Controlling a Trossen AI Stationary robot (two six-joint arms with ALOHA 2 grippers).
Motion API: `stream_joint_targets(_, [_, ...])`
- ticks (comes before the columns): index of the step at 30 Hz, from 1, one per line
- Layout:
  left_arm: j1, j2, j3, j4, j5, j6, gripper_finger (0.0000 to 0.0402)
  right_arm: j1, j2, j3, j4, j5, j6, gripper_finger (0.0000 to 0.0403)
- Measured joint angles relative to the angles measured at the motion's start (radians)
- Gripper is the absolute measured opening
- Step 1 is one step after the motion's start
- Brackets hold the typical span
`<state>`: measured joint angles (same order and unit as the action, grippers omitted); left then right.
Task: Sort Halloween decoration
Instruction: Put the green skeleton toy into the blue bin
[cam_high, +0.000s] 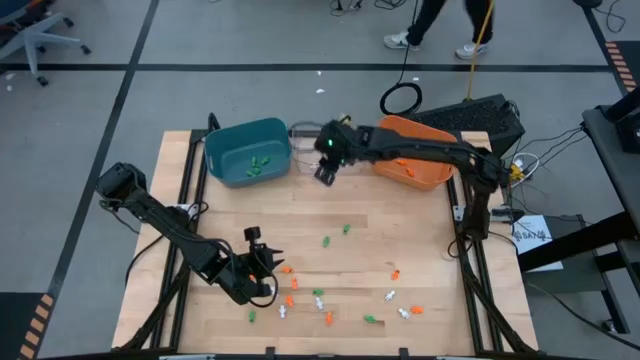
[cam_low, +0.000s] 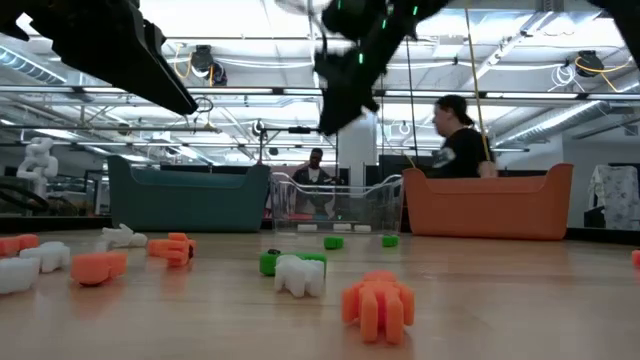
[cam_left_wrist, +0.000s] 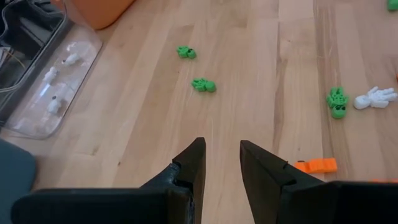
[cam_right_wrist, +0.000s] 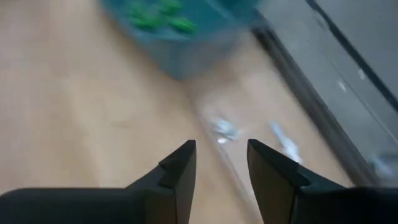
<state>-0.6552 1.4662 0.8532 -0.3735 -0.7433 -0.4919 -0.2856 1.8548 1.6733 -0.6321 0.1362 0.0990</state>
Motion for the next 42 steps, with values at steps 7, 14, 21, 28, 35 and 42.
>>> stream_joint_targets(7, [0.000,0.000,0.000,0.002,0.000,-0.024,0.0098,0.283,-0.065,0.000,-0.067,0.073,0.032,0.0128])
stream_joint_targets(14, [0.000,0.000,0.000,0.007,0.016,-0.080,0.0098,0.517,-0.022,0.000,-0.174,0.126,0.184,0.0128])
stream_joint_targets(21, [-0.008,0.000,0.001,0.067,0.066,-0.106,0.0098,0.684,0.026,-0.054,-0.141,0.288,0.307,0.0128])
stream_joint_targets(28, [-0.057,0.000,0.001,0.115,0.066,-0.146,0.0098,0.791,0.039,-0.169,-0.054,0.365,0.423,0.0128])
stream_joint_targets(35, [-0.104,0.000,0.001,0.099,0.066,-0.207,0.0098,0.881,0.039,-0.225,0.036,0.361,0.396,0.0128])
stream_joint_targets(42, [-0.159,0.001,0.001,0.098,0.131,-0.190,0.0098,0.920,0.039,-0.225,0.044,0.361,0.227,0.0128])
